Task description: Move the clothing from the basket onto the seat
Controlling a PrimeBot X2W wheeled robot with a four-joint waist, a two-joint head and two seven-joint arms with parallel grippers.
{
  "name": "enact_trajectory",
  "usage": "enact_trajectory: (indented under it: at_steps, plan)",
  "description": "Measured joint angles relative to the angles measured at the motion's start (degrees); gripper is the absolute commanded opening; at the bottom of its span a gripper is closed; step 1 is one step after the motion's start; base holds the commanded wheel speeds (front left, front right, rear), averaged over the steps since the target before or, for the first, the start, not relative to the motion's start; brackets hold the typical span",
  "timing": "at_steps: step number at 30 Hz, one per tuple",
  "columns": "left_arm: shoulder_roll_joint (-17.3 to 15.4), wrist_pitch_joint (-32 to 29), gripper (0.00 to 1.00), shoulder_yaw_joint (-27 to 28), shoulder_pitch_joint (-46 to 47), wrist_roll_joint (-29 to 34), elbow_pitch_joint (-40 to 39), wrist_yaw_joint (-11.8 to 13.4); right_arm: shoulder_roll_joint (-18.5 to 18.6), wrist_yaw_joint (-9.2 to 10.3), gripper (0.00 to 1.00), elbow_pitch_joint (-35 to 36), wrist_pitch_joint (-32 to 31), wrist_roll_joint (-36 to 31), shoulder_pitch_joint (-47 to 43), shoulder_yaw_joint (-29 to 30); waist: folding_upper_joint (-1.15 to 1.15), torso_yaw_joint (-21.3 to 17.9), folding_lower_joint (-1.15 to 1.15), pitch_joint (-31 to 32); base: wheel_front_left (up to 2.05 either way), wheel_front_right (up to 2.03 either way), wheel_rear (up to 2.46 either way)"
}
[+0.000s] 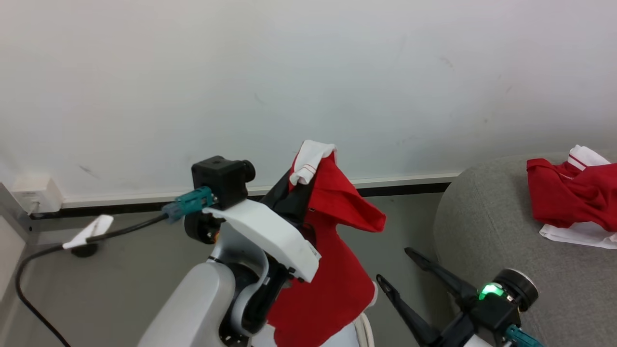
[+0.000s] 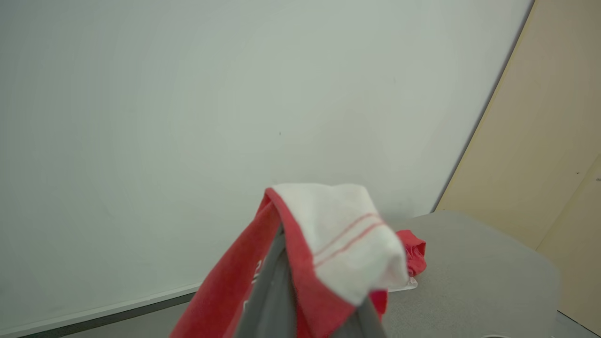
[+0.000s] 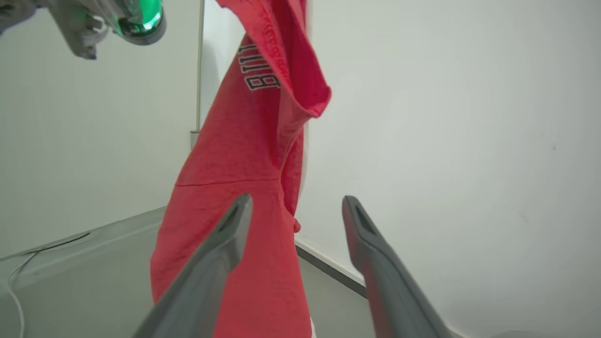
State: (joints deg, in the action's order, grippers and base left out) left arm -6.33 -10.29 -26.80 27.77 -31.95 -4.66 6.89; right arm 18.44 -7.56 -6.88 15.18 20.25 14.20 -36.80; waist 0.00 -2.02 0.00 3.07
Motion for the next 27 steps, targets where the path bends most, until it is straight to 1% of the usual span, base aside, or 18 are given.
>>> enact_trajectory:
  at_steps: [4, 8, 13, 18, 19, 20, 21, 22, 24, 27]
  plan:
    - [0.48, -0.24, 0.0, -1.54, -0.11, -0.11, 0.03, -0.38, 2.05, 0.0, 1.0, -5.57, -0.09, 1.89, 7.56, -8.24, 0.0, 0.55, 0.0, 0.05, 0.0, 0.0, 0.0]
    - [1.45, -0.25, 0.0, -3.58, -0.11, -0.62, -0.11, -0.85, 0.86, 0.01, 1.0, -13.07, -1.15, 3.78, 14.32, -14.19, 0.0, 1.1, 0.0, 0.14, 0.0, 0.0, 0.0]
    - [2.44, -0.31, 0.0, -6.89, 0.29, -1.62, -0.67, -1.16, -3.54, 0.0, 1.0, -24.65, -1.51, 3.44, 20.37, -20.0, 0.0, 2.12, 0.0, 0.43, 0.0, 0.0, 0.0]
    - [3.11, -0.38, 0.0, -9.66, 1.16, -3.03, -1.18, -0.86, -9.1, 0.0, 1.0, -33.97, -0.93, 5.11, 22.19, -22.09, 0.0, 3.66, 0.0, 0.75, 0.0, 0.0, 0.0]
    - [3.15, -0.38, 0.0, -10.01, 1.36, -3.48, -1.22, -0.77, -9.87, 0.0, 0.96, -35.23, -0.7, 5.49, 22.46, -22.04, 0.0, 3.97, 0.0, 0.79, 0.0, 0.0, 0.0]
    - [3.2, -0.37, 0.0, -10.39, 1.48, -3.78, -1.29, -0.67, -10.55, 0.0, 0.69, -36.33, -0.48, 5.6, 22.8, -21.84, 0.0, 4.25, 0.01, 0.81, 0.0, 0.0, 0.0]
    - [3.25, -0.32, 0.0, -10.57, 1.59, -3.99, -1.3, -0.45, -11.16, 0.0, 0.27, -37.16, -0.45, 6.04, 23.25, -21.47, 0.0, 4.47, 0.01, 0.82, 0.0, 0.0, 0.0]
    - [3.25, -0.29, 0.0, -10.65, 1.62, -4.02, -1.34, -0.31, -11.58, 0.0, 0.0, -37.69, -0.38, 6.48, 23.56, -21.16, 0.0, 4.63, 0.0, 0.81, 0.0, 0.0, 0.0]
    - [3.26, -0.24, 0.0, -10.91, 1.62, -4.48, -1.35, -0.18, -12.18, 0.0, 0.0, -38.27, -0.21, 6.94, 23.77, -21.26, 0.0, 4.91, 0.0, 0.77, 0.0, 0.0, 0.0]
    - [3.31, 0.0, 0.0, -11.1, 1.62, -4.95, -1.37, 0.22, -12.4, 0.0, 0.0, -36.8, -0.2, 7.64, 23.82, -20.12, 0.0, 5.28, 0.01, 0.75, 0.0, 0.0, 0.0]
